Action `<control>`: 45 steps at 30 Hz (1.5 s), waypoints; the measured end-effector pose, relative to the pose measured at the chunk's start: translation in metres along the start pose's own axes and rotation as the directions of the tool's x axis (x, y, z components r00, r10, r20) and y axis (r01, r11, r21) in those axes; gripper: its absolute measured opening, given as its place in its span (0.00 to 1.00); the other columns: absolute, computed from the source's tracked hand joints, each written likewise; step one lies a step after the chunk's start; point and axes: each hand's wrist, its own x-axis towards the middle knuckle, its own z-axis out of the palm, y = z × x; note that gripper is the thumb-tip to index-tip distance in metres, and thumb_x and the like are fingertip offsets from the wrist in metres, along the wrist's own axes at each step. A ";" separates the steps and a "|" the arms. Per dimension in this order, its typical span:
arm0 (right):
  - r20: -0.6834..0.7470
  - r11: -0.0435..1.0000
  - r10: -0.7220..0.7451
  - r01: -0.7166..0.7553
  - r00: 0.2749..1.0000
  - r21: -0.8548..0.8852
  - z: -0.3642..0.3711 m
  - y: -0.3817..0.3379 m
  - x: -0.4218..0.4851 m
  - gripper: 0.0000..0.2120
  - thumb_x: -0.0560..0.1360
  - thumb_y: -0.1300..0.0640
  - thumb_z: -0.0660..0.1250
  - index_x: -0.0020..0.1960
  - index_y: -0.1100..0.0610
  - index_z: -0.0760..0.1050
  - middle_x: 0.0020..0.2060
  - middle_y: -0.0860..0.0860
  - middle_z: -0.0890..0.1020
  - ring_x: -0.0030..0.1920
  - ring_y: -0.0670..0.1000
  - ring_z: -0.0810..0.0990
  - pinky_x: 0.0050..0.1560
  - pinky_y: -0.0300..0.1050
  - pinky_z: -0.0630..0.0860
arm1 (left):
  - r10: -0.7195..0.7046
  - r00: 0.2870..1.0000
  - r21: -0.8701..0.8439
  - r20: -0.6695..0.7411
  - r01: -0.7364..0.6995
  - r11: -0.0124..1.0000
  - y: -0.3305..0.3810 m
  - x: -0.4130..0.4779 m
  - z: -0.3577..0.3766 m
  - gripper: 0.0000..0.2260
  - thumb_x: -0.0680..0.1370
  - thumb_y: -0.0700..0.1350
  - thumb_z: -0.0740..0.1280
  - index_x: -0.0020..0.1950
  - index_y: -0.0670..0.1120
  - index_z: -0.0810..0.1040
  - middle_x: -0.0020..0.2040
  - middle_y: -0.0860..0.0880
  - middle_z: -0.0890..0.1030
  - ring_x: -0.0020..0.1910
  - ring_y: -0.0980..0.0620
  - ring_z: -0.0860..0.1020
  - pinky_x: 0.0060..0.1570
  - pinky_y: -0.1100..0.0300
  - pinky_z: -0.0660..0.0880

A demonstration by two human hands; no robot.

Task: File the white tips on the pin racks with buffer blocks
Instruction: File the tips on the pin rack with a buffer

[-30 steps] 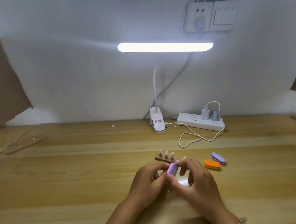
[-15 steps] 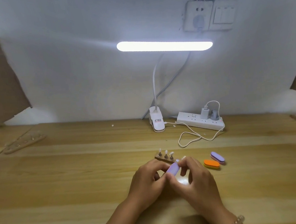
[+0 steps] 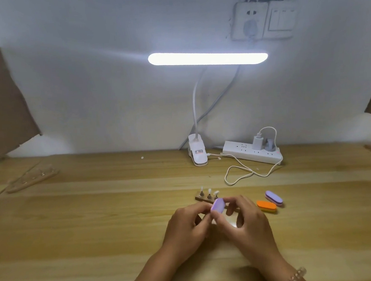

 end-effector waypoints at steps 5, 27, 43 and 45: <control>0.040 0.995 -0.068 0.071 0.997 -0.063 -0.002 0.002 -0.004 0.13 0.68 0.38 0.69 0.46 0.44 0.75 0.38 0.42 0.75 0.33 0.47 0.73 0.31 0.34 0.66 | 0.010 1.000 0.032 0.008 -0.010 0.999 -0.003 0.000 0.000 0.12 0.74 0.49 0.64 0.53 0.55 0.83 0.44 0.61 0.82 0.32 0.58 0.74 0.35 0.56 0.74; -0.056 0.999 0.050 -0.049 0.997 0.023 -0.003 0.012 0.004 0.12 0.68 0.46 0.75 0.48 0.44 0.76 0.39 0.44 0.77 0.34 0.46 0.73 0.34 0.39 0.70 | -0.065 0.998 -0.086 -0.003 0.064 0.994 0.000 0.004 -0.003 0.09 0.82 0.42 0.65 0.51 0.52 0.83 0.40 0.58 0.82 0.33 0.61 0.74 0.34 0.54 0.72; 0.010 0.999 0.017 -0.017 1.000 0.041 -0.001 0.008 0.004 0.09 0.68 0.40 0.71 0.45 0.42 0.78 0.40 0.43 0.77 0.37 0.46 0.76 0.35 0.39 0.70 | -0.039 0.997 -0.039 0.059 0.042 0.998 0.002 0.001 -0.003 0.10 0.77 0.49 0.60 0.51 0.52 0.81 0.42 0.57 0.82 0.43 0.49 0.80 0.47 0.43 0.76; -0.011 1.000 0.007 -0.007 1.000 0.024 -0.002 0.008 0.003 0.09 0.69 0.39 0.69 0.46 0.41 0.77 0.40 0.43 0.77 0.38 0.46 0.76 0.35 0.39 0.70 | -0.029 0.998 -0.038 0.060 0.031 0.999 0.002 0.001 -0.002 0.09 0.77 0.49 0.60 0.50 0.54 0.81 0.41 0.58 0.81 0.43 0.51 0.79 0.46 0.43 0.76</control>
